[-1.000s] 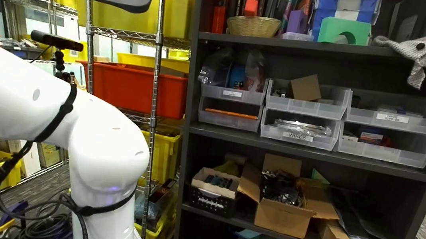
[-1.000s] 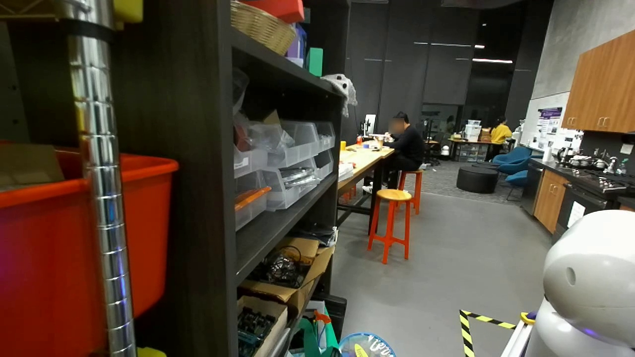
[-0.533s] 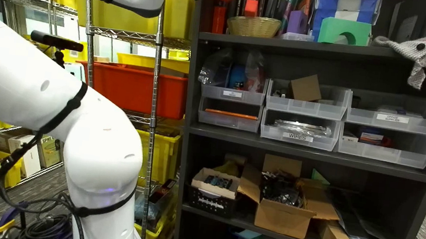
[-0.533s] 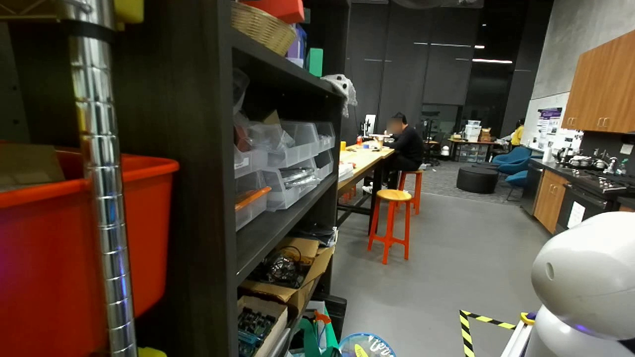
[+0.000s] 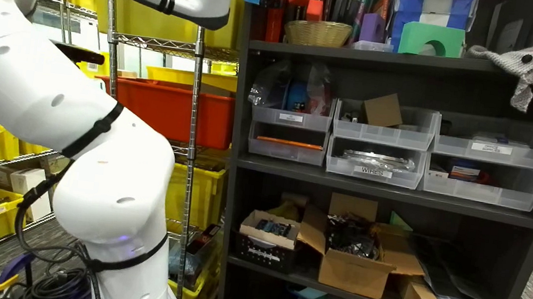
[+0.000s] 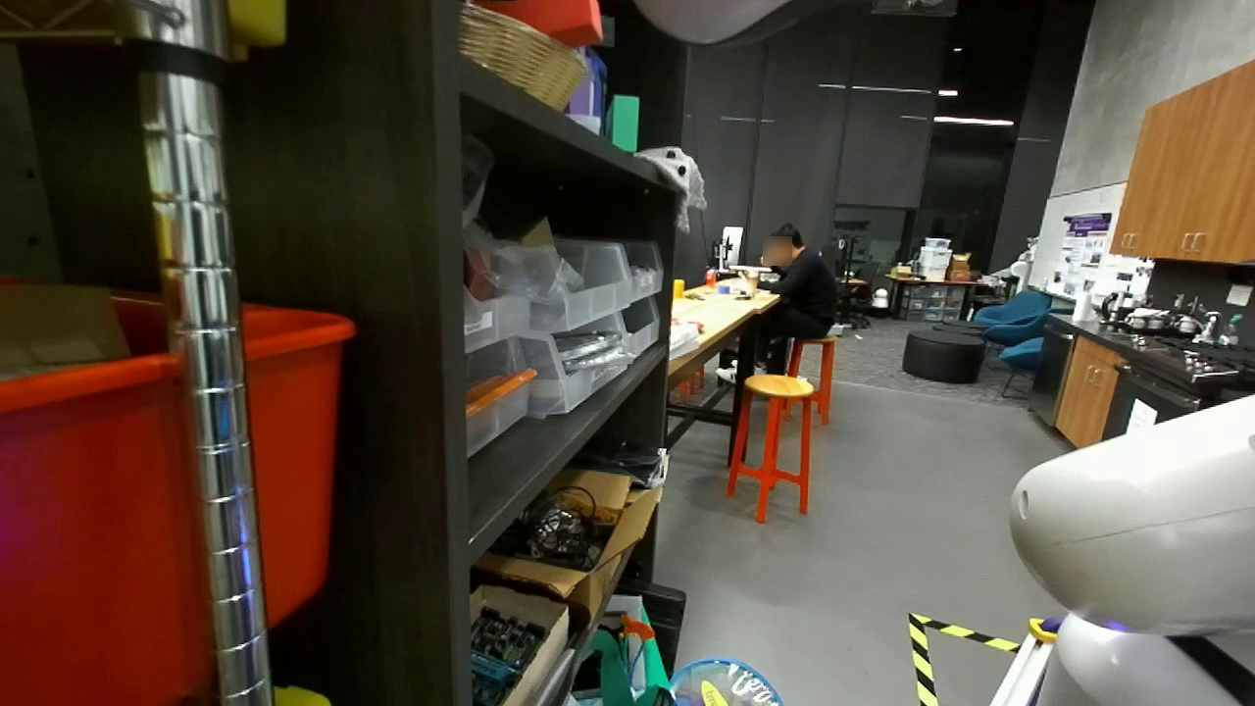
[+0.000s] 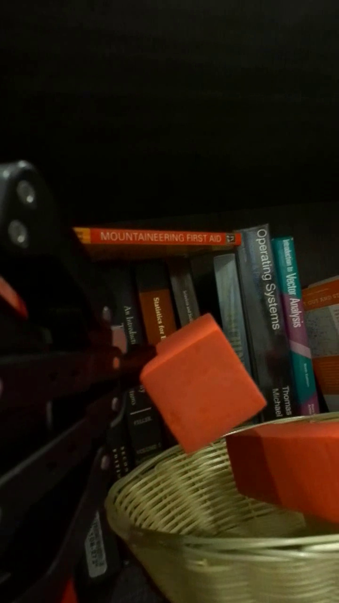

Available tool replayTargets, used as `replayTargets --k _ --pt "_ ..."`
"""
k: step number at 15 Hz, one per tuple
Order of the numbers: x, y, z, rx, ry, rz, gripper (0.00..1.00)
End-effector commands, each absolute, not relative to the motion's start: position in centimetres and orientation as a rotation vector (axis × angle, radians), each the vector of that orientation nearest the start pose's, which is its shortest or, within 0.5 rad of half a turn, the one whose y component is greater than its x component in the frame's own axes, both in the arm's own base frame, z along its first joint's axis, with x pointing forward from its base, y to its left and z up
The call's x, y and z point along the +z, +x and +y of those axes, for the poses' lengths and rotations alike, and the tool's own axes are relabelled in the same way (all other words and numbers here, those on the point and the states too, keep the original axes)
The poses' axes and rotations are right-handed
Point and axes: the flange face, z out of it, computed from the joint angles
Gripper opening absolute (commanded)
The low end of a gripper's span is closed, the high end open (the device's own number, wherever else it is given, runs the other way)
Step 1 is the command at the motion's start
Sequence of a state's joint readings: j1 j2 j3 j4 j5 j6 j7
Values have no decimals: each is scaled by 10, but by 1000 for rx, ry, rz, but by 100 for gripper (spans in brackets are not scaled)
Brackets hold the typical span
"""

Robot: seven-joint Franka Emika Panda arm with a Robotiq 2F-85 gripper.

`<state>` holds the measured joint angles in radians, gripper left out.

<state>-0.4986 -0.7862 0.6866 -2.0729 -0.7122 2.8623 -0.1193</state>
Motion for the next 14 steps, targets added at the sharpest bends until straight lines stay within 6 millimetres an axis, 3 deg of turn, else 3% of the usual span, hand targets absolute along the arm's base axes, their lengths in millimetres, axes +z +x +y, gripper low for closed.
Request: replayTargets --k 1,5,6,9,14 --pt "776 364 258 1283 1468 880 0" --pt "775 377 244 1216 1508 872 0" --pt "775 378 242 1190 1516 859 27" --pt "775 382 236 1146 1528 846 38" --pt "779 379 231 1136 1542 845 72"
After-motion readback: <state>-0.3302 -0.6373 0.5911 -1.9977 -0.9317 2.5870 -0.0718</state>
